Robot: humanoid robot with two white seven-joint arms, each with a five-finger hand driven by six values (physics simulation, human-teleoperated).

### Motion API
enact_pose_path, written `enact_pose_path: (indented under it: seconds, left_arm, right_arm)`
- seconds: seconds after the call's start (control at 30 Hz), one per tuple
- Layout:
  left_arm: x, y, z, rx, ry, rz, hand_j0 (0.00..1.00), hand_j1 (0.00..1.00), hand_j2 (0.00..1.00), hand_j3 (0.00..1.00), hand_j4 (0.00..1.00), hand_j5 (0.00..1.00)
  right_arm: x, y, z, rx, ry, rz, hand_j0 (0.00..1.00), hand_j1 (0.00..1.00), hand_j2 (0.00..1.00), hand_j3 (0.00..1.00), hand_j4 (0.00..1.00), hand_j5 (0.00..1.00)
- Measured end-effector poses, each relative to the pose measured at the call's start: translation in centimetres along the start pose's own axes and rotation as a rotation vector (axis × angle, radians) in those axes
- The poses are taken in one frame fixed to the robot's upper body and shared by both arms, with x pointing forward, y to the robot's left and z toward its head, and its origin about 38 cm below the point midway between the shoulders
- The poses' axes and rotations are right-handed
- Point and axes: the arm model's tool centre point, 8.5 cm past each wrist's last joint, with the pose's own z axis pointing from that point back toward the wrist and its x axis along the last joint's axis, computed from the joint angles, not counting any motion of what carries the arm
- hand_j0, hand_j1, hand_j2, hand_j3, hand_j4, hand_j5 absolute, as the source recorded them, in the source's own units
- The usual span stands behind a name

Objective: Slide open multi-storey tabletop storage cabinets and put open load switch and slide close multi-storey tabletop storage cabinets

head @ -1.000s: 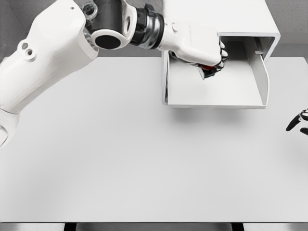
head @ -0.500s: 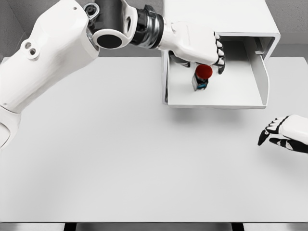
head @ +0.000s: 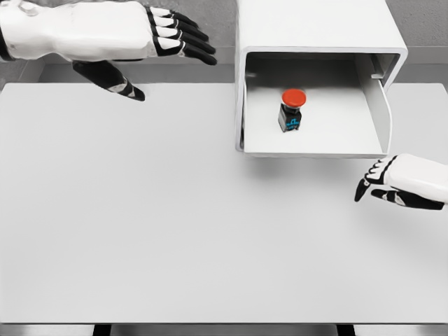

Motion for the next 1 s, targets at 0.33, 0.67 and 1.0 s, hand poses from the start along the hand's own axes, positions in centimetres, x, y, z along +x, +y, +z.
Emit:
enact_pose_path:
  seconds: [0.33, 0.67, 1.0]
  left_arm:
    - [-3.2, -16.8, 4.0, -0.131, 0.16, 0.415, 1.0, 1.0, 1.0, 1.0, 1.0, 1.0]
    - [-2.1, -17.4, 0.3, -0.191, 0.098, 0.325, 1.0, 1.0, 1.0, 1.0, 1.0, 1.0]
    - [-1.9, -17.9, -0.1, -0.204, 0.091, 0.325, 1.0, 1.0, 1.0, 1.0, 1.0, 1.0]
  right_arm:
    - [0.0, -2.0, -0.3, -0.037, -0.011, 0.038, 0.5, 0.5, 0.5, 0.5, 0.5, 0.5]
    - [0.7, -3.0, -2.4, -0.03, -0.067, 0.066, 0.5, 0.5, 0.5, 0.5, 0.5, 0.5]
    - [1.0, -3.8, -4.1, -0.037, -0.101, 0.084, 0.51, 0.51, 0.51, 0.51, 0.51, 0.51]
